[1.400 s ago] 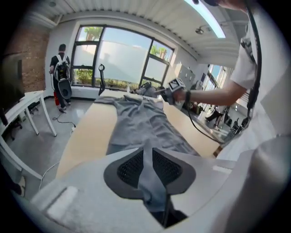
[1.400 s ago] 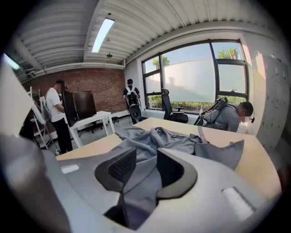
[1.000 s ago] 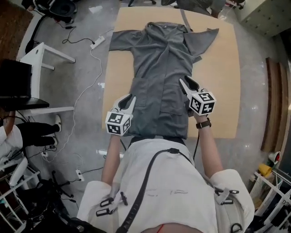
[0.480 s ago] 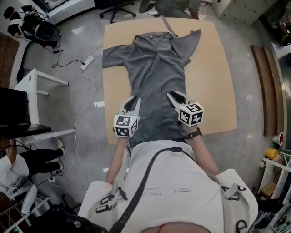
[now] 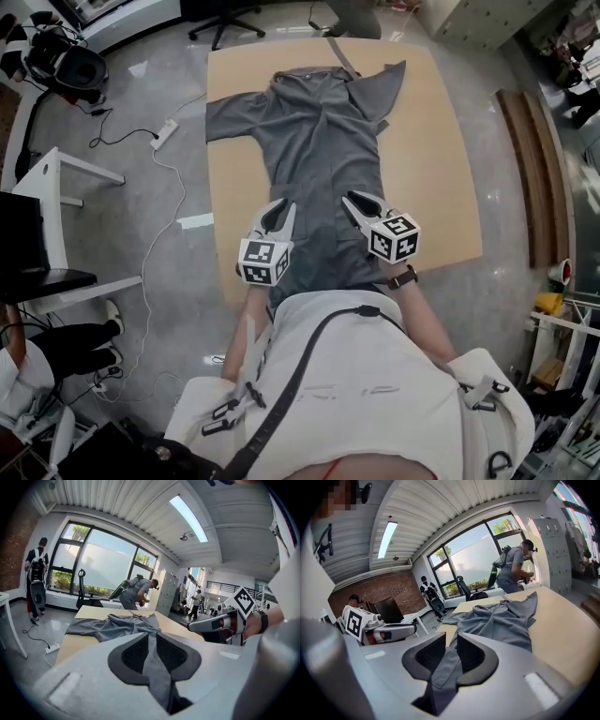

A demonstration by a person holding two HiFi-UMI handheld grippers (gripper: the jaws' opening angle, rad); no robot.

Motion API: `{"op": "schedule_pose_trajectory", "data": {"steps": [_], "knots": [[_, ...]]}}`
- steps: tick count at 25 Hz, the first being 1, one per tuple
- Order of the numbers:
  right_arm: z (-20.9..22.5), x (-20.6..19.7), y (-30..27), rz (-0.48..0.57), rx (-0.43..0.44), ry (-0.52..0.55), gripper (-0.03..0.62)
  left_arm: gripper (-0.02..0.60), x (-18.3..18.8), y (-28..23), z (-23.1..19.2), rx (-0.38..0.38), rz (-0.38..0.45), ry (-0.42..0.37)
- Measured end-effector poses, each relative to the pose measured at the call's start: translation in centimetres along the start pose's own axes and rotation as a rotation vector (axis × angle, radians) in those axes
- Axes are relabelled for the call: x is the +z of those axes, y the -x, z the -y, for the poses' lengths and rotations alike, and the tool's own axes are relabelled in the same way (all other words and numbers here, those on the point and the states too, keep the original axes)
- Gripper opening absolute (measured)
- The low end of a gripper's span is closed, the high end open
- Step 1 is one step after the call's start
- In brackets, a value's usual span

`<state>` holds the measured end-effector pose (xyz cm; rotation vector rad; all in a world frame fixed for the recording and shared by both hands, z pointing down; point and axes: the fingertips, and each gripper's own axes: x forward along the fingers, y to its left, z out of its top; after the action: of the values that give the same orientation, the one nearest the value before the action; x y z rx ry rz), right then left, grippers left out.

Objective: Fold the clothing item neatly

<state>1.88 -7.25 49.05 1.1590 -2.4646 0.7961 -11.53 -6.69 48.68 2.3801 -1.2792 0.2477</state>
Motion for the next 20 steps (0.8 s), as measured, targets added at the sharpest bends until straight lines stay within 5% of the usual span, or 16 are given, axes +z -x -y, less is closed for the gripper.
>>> {"op": "schedule_pose_trajectory", "data": {"steps": [8, 20], "knots": [[7.3, -1.6, 2.1, -0.013, -0.120, -0.053, 0.077, 0.058, -0.6, -5.0, 1.1, -0.090, -0.032, -0.023], [35.6, 4.8, -4.9, -0.004, -0.242, -0.168, 0.112, 0.058, 4.1, -21.8, 2.4, -0.080, -0.088, -0.036]]}}
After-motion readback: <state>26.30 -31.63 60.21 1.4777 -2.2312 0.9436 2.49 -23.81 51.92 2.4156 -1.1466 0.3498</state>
